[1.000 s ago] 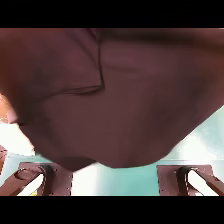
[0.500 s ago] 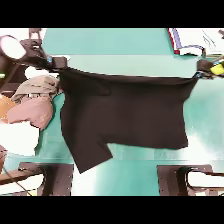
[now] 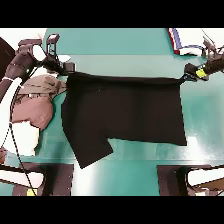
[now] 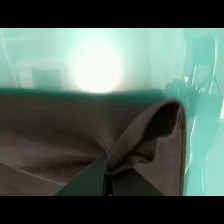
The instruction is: Fold the shirts.
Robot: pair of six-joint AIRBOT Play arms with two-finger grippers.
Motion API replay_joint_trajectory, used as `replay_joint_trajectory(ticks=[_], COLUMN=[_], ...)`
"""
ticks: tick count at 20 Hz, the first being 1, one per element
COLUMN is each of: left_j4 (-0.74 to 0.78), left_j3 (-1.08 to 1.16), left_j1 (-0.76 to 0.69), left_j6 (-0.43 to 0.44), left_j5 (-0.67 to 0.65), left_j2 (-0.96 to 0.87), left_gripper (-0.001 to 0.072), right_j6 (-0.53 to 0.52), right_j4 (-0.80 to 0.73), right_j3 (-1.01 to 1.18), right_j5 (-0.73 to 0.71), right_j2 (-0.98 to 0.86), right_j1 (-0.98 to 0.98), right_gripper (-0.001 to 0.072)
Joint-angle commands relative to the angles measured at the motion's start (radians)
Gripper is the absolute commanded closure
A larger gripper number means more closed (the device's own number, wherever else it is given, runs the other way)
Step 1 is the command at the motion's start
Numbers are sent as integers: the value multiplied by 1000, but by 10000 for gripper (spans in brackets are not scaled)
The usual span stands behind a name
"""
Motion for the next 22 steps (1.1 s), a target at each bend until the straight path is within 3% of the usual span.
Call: replay_joint_trajectory(ticks=[1,4,5,6,7,12,15,18,22], left_j4=[-14,-25,-25,-25,-24,8,-14,-18,-155], left_j3=[-61,-147,-156,-155,-154,-225,-500,-788,-1033], left_j1=[10,10,10,10,10,10,10,10,10], left_j6=[51,52,71,75,75,87,63,-26,-83], left_j5=[-96,-70,-78,-90,-108,-294,-284,-280,-231], left_j2=[-10,-10,-10,-10,-3,162,379,578,735], left_gripper=[681,678,451,214,210,210,210,210,210], right_j6=[-26,-25,-25,-25,-25,-53,-61,-65,-65], right_j4=[16,23,42,69,97,129,129,129,130], right_j3=[-97,-212,-230,-241,-238,-233,-329,-441,-510], right_j5=[3,-14,-10,-8,4,121,137,102,84], right_j2=[26,46,46,46,46,197,366,497,573], right_j1=[3,14,14,14,5,-35,-44,-44,-44], right_gripper=[699,691,550,330,295,301,301,301,301])
